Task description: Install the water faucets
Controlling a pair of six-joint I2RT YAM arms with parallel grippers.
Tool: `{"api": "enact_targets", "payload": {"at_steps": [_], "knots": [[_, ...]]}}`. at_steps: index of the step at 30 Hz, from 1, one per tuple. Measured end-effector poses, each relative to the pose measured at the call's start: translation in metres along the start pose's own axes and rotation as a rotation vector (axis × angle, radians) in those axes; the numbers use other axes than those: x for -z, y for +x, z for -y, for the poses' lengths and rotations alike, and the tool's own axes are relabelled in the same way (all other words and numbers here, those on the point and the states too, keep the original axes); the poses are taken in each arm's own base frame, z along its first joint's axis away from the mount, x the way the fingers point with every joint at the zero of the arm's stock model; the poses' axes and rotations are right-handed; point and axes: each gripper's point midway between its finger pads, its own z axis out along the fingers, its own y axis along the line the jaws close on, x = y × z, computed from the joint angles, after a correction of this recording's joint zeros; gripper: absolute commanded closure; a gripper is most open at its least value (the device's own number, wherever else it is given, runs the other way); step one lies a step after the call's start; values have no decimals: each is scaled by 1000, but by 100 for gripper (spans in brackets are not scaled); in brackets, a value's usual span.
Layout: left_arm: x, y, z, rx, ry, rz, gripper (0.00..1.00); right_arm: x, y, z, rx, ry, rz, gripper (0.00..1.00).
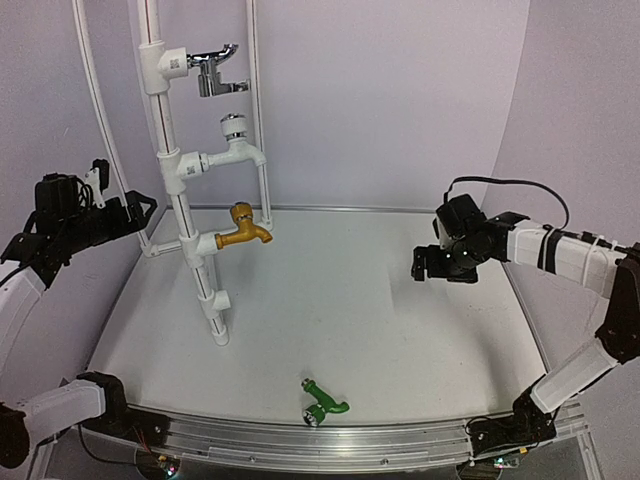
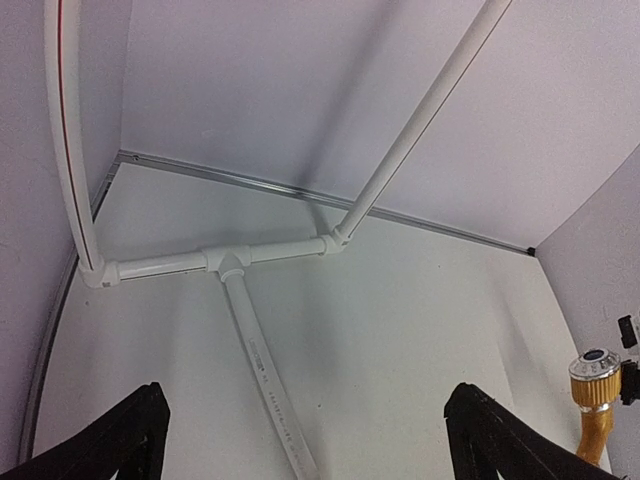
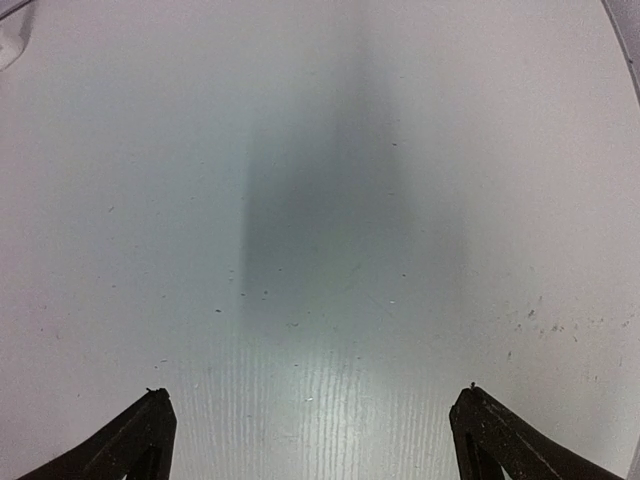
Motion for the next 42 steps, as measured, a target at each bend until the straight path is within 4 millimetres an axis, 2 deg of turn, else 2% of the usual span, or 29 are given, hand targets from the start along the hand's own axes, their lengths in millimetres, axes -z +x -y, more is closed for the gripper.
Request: {"api": "enact_targets", "payload": {"at_steps": [4, 8, 10, 13, 15, 17, 21, 23, 26, 32, 38, 42], "knots": [[-2, 7, -1, 9, 5, -19, 0, 4, 8, -43, 87, -116, 10, 2], [-4, 13, 1, 27, 23, -38, 0, 7, 32, -95, 209, -248, -13, 2], [-4, 16, 2, 36, 32, -51, 0, 3, 51, -121, 276, -302, -47, 3], [-6, 21, 4, 49, 48, -70, 0, -6, 95, -156, 388, -365, -134, 6], [-7, 25, 4, 60, 56, -85, 0, -9, 122, -173, 453, -398, -186, 7], [-7, 29, 5, 71, 66, -99, 0, -7, 151, -191, 525, -446, -235, 7], [-10, 38, 5, 91, 76, -131, 0, 8, 193, -220, 635, -547, -293, 9], [-12, 44, 5, 106, 80, -149, 0, 9, 202, -228, 650, -558, -307, 13], [-14, 52, 4, 124, 86, -177, 0, -2, 203, -236, 614, -528, -315, 22], [-15, 64, 5, 159, 98, -213, 1, -27, 214, -245, 581, -446, -319, 28], [-15, 67, 7, 174, 112, -226, 1, -32, 230, -260, 615, -417, -303, 48], [-14, 67, 9, 181, 122, -229, 1, -41, 225, -254, 602, -354, -263, 63]]}}
